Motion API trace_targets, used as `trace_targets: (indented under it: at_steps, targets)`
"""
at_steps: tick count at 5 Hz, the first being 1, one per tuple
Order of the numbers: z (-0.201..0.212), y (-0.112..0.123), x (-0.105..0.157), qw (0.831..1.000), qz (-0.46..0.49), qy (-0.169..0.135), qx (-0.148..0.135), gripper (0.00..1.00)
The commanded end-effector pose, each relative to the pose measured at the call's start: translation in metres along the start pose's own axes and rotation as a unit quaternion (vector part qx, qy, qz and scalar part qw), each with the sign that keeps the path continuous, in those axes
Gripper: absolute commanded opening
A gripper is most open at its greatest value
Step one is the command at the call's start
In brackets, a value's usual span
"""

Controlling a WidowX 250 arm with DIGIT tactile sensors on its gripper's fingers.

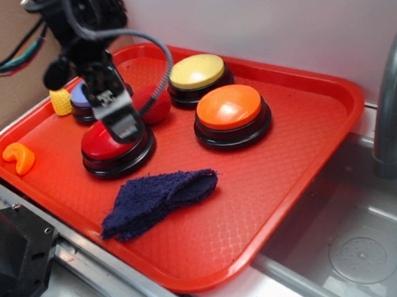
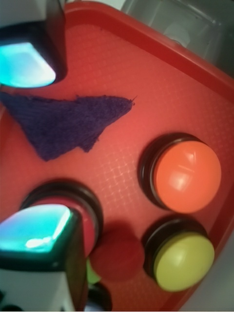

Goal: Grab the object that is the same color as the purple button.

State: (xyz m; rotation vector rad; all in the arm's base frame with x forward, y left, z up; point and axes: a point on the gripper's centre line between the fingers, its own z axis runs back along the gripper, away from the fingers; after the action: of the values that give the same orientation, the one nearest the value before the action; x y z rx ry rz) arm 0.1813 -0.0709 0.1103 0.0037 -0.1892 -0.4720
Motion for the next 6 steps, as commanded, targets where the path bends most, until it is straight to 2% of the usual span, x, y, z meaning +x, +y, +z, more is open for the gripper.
trace_targets:
  at_steps: [1,4,5,6]
  targets:
    - [-0.037,-0.02,0.007,0.999,-0.028,0.027,-0.009,1.0]
    - [-0.079,-0.031,0.005,0.996,-0.044,0.077,0.014,1.0]
    - [-0.085,-0.027,0.004,0.996,-0.03,0.082,0.003,1.0]
    - [-0.09,-0.025,0.002,0.996,-0.008,0.091,0.005,0.53]
